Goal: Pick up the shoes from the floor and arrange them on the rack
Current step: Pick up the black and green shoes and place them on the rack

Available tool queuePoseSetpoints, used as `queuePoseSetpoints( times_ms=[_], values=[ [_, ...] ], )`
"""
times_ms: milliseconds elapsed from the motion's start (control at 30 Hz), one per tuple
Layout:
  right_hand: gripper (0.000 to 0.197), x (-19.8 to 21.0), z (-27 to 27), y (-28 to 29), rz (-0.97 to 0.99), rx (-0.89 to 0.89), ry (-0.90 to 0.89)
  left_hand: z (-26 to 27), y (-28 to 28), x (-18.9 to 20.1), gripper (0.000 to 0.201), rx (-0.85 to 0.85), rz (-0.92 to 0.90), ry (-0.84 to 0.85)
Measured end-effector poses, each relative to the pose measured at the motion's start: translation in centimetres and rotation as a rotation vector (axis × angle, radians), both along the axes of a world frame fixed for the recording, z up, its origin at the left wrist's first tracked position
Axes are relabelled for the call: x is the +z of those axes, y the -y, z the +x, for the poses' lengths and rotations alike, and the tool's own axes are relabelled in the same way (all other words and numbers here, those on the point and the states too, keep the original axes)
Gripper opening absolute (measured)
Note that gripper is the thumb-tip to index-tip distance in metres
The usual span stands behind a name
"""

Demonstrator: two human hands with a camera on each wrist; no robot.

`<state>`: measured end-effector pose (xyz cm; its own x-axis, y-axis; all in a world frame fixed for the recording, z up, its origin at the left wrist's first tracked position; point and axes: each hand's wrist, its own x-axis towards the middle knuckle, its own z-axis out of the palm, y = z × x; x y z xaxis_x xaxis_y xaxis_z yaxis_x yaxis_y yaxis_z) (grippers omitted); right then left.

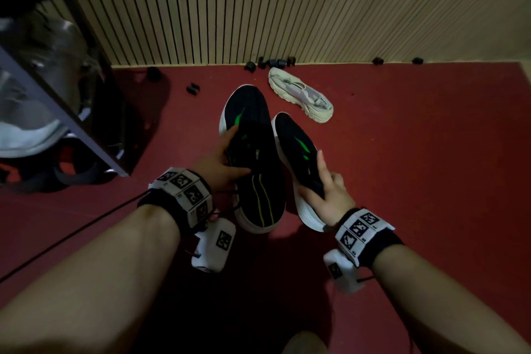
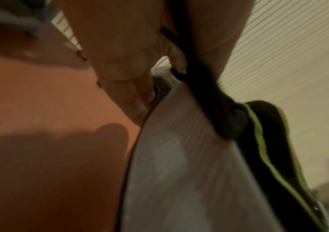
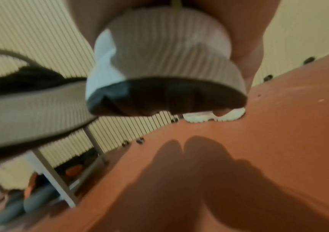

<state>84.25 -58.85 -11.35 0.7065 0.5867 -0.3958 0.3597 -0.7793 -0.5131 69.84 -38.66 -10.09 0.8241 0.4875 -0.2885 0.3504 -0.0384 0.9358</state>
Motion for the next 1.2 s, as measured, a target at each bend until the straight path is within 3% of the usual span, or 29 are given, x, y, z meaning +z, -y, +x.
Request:
queuePoseSetpoints(
  times_ms=[433,700,933,1200],
  values=[
    [0.09,9.9,-10.5,-0.7,-0.01,-0.141,0.223,-6.6,-2.1,5.9,0.089,-0.161,-0.154,0.094],
    [0.097,17.1,-15.6,1.9,0.027,-0.231,0.435,-9.5,-0.5,11.9,0.086,-0.276,-0.15,0.143],
    [0.093,16.5,-17.4,3.4,0.152,-0.139,0.435,-12.4,1.0,13.0,0.086,-0.211,-0.214,0.179],
    [0.098,16.0,-19.0,1.7,0.281,0.038,0.362,-20.0,1.0,13.9,0.092,-0.037,-0.055,0.138]
  ],
)
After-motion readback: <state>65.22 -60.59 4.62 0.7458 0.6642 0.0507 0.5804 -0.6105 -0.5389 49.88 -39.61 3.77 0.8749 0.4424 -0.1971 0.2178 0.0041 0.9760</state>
